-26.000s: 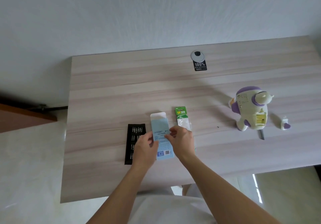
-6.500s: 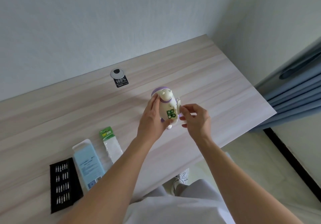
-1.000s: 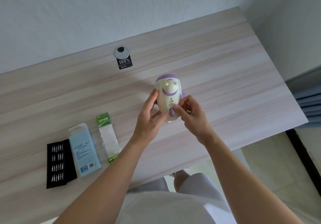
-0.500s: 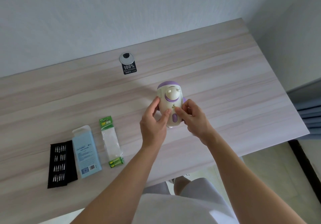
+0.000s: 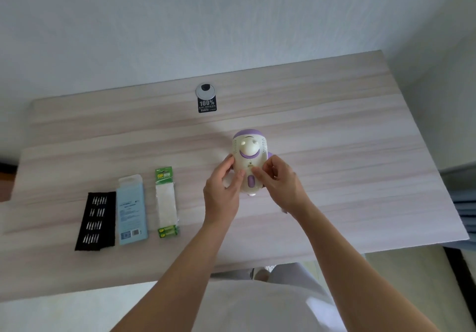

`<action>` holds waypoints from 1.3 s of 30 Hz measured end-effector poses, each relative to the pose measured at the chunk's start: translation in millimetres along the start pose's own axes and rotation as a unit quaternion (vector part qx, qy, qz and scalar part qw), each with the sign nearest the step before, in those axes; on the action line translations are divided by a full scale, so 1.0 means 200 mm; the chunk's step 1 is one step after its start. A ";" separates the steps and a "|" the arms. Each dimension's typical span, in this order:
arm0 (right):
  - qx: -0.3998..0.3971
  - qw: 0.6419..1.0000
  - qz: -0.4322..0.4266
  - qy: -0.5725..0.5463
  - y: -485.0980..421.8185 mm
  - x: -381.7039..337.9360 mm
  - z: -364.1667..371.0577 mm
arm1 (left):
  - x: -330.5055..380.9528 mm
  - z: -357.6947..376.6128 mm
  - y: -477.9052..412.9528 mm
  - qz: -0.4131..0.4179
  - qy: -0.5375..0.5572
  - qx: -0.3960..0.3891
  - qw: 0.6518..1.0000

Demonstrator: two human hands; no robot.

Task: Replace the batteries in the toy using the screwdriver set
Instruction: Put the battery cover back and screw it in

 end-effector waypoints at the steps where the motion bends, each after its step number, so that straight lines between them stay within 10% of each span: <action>1: -0.002 1.000 0.000 0.002 0.00 0.00 -0.01 | 0.00 0.00 0.01 0.002 0.005 0.000 1.000; 7: 0.004 1.000 -0.010 -0.003 0.01 0.01 -0.06 | -0.16 -0.19 0.07 -0.044 0.035 0.063 0.996; 17: 0.098 0.991 0.092 0.005 0.07 0.32 -0.19 | -0.41 -0.25 -0.01 -0.018 -0.245 -0.034 0.969; 39: 0.171 0.950 0.197 0.175 0.13 0.58 -0.07 | -0.48 -0.15 -0.13 0.085 -0.294 -0.032 0.952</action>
Point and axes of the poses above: each hand's wrist, its own y-axis away from the middle knuckle, its own z-axis out of the palm, x = y × z, the point moved 10 cm from there along -y, towards the middle knuckle, and after that the axes turned 10 degrees about -x, right-handed, at the moved point
